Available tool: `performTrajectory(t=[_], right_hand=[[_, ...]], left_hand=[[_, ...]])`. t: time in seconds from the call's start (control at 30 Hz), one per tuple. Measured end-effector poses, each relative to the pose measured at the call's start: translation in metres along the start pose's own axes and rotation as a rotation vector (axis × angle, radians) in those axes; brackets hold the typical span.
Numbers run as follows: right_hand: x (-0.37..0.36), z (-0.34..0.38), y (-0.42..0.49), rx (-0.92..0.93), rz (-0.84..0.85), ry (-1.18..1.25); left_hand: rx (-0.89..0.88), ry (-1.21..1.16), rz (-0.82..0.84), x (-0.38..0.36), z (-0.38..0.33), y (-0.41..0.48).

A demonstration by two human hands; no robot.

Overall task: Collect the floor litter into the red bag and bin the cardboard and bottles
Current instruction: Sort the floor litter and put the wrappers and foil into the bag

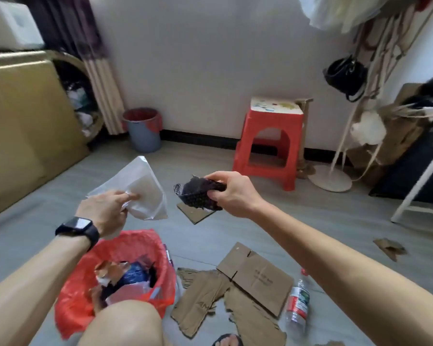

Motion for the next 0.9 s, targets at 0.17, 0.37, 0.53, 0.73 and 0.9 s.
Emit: performTrajectory(t=[0.17, 0.37, 0.53, 0.73, 0.9], right_hand=[[-0.065, 0.036, 0.017, 0.017, 0.188, 0.110], [-0.172, 0.054, 0.021, 0.056, 0.451, -0.108], [-0.259, 0.021, 0.001, 0.150, 0.366, -0.414], [-0.317, -0.033, -0.006, 0.140, 0.409, -0.669], [-0.328, -0.039, -0.011, 0.127, 0.648, -0.817]], left_hand=[[0.161, 0.018, 0.081, -0.014, 0.076, -0.049], [0.289, -0.027, 0.145, -0.050, 0.134, -0.091], [0.303, -0.077, 0.173, -0.075, 0.140, -0.101], [0.248, -0.108, 0.178, -0.093, 0.131, -0.096], [0.214, -0.120, 0.188, -0.093, 0.120, -0.078]])
Point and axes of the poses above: each hand's wrist, its own y-axis towards the middle knuckle, its own x-axis out of the back of the hand, z = x × y, the point moved 2 cm from there along y, towards the middle knuckle, and after that the axes turned 5 degrees about -x, right-handed, at the moved point
